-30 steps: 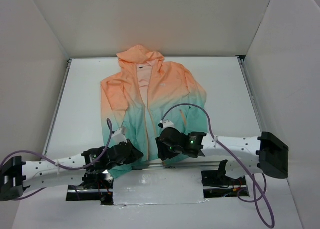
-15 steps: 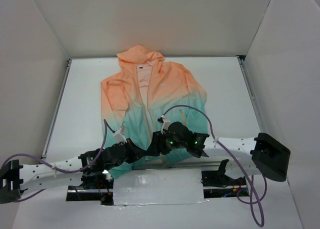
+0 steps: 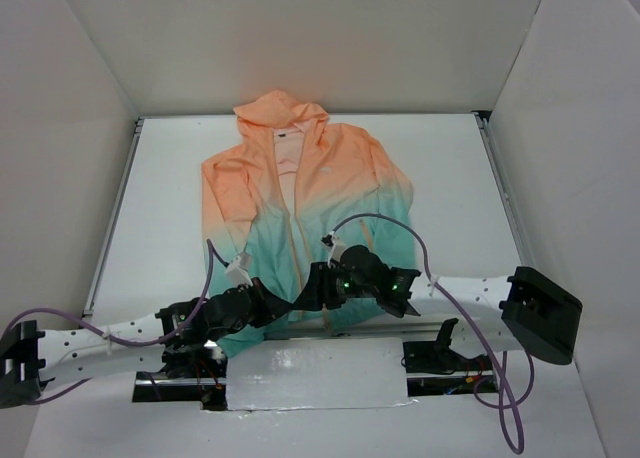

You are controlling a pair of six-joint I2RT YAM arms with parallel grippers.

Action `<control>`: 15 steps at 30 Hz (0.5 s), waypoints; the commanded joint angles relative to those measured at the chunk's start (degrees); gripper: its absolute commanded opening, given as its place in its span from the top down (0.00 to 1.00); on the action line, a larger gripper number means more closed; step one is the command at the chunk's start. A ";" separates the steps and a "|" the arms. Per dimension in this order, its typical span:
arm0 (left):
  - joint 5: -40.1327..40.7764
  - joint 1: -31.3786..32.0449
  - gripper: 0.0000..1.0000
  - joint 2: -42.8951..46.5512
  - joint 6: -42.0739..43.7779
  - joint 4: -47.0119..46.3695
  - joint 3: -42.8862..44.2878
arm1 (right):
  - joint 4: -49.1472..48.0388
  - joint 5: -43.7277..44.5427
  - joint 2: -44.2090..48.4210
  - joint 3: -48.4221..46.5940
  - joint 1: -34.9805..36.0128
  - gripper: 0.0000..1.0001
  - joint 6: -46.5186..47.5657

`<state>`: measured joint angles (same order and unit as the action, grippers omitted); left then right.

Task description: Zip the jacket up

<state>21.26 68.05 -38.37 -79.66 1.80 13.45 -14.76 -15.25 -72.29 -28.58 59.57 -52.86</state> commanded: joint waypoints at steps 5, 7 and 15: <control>0.63 -0.11 1.00 0.49 0.12 -1.10 0.52 | -5.53 2.76 0.92 3.52 -0.33 0.45 -2.59; 0.63 -0.02 1.00 0.66 0.55 -0.66 0.87 | -7.73 1.72 0.49 4.41 -1.03 0.45 -2.77; -0.16 -0.03 1.00 2.86 0.82 -3.39 -0.80 | -23.96 -5.92 -3.55 8.01 -3.49 0.47 -4.71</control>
<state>21.17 68.05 -36.14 -79.61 1.23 13.04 -27.11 -17.32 -74.35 -21.76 57.25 -56.49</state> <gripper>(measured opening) 0.046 0.532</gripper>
